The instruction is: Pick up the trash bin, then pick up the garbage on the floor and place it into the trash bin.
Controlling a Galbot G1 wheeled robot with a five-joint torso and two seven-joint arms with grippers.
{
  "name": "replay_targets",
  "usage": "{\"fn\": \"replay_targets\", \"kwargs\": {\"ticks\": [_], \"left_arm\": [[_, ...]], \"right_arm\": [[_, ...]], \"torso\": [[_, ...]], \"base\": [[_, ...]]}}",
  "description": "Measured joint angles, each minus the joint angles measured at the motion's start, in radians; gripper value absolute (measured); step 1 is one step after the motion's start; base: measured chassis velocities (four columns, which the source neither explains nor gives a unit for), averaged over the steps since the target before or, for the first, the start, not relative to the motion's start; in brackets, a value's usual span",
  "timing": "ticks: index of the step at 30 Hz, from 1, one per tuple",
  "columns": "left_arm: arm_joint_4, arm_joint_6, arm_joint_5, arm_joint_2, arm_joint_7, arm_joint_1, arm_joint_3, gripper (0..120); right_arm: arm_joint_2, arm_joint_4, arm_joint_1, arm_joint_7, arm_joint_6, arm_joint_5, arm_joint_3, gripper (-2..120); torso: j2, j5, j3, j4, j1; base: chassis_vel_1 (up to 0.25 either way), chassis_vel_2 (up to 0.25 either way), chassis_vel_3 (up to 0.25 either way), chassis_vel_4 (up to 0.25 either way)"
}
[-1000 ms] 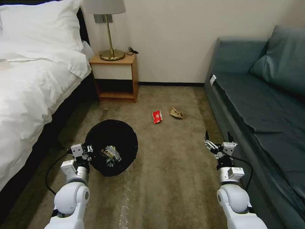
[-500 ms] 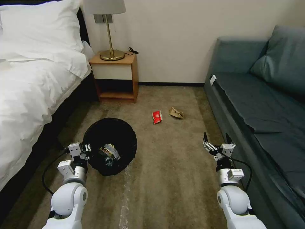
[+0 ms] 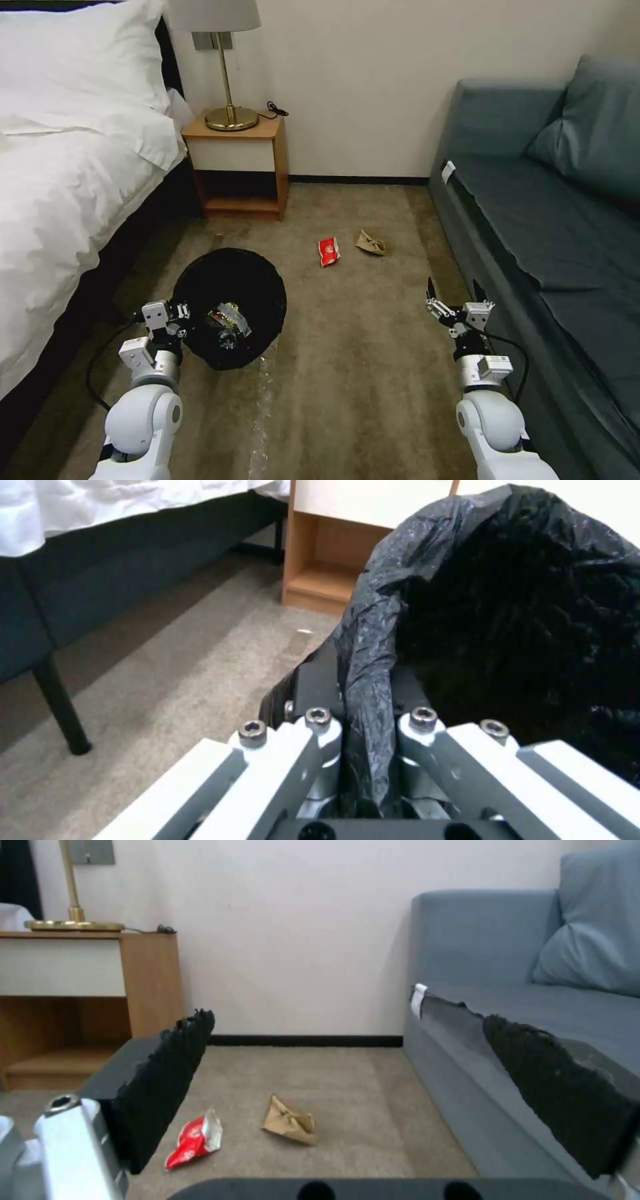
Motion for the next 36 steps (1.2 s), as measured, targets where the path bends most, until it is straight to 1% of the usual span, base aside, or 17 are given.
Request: {"fn": "replay_targets", "kwargs": {"ticks": [15,23,36], "left_arm": [[-0.011,-0.003,0.001,-0.001,-0.004,0.009,-0.005,4],[-0.014,-0.007,0.0,-0.002,-0.004,0.017,-0.009,4],[-0.015,-0.008,-0.003,-0.001,-0.004,0.017,-0.015,4]], "right_arm": [[0.0,0.004,-0.006,-0.005,0.004,0.0,0.002,100],[0.003,0.004,-0.007,-0.007,0.005,-0.003,0.001,100],[0.002,-0.001,0.0,-0.008,0.006,-0.003,0.002,100]], "torso": [[0.0,-0.0001,0.0,0.0001,0.0],[0.0,-0.0001,0.0,-0.0002,0.0],[0.0,-0.0001,0.0,0.0001,0.0]], "base": [[-0.061,0.073,0.068,-0.071],[-0.112,0.09,0.088,-0.094],[-0.086,0.096,0.089,-0.093]]}}
